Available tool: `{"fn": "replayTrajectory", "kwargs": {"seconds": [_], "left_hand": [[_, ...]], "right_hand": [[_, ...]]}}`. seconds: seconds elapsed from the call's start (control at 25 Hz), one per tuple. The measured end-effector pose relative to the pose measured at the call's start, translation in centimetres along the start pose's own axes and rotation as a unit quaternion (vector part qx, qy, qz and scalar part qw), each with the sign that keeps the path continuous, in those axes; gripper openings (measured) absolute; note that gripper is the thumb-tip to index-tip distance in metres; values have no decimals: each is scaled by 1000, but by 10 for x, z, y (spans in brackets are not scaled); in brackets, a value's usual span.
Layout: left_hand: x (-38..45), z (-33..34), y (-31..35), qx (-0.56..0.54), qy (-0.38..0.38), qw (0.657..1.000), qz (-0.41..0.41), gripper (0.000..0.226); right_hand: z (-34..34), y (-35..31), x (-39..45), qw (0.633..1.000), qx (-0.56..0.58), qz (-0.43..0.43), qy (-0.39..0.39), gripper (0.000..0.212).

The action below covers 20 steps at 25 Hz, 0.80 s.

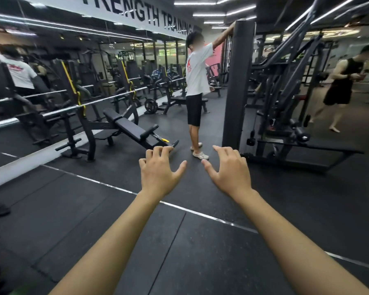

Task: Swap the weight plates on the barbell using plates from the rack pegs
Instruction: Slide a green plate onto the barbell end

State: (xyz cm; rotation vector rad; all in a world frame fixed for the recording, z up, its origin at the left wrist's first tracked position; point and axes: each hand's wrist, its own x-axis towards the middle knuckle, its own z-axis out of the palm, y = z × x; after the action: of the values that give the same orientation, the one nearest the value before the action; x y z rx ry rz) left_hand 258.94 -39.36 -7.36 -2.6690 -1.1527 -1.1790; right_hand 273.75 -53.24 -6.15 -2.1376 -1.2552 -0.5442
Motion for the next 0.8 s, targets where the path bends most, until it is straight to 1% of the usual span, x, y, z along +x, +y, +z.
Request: {"fn": "replayTrajectory", "kwargs": {"seconds": [0.16, 0.32, 0.4, 0.52, 0.68, 0.8], "left_hand": [[90, 67, -47, 16, 9, 1000, -20, 60], [184, 118, -85, 26, 31, 999, -35, 58], [223, 151, -101, 28, 27, 998, -44, 57], [278, 204, -135, 61, 23, 997, -51, 60], [346, 263, -192, 107, 19, 989, -102, 64], [401, 288, -239, 148, 23, 977, -153, 64]], "right_hand": [[87, 6, 107, 999, 7, -14, -32, 59], [153, 16, 206, 999, -7, -42, -25, 62], [189, 25, 252, 999, -5, -47, -26, 62], [251, 35, 321, 997, -2, -66, -29, 64], [342, 32, 413, 992, -1, -120, -43, 65], [409, 11, 491, 983, 36, -168, -69, 63]]}}
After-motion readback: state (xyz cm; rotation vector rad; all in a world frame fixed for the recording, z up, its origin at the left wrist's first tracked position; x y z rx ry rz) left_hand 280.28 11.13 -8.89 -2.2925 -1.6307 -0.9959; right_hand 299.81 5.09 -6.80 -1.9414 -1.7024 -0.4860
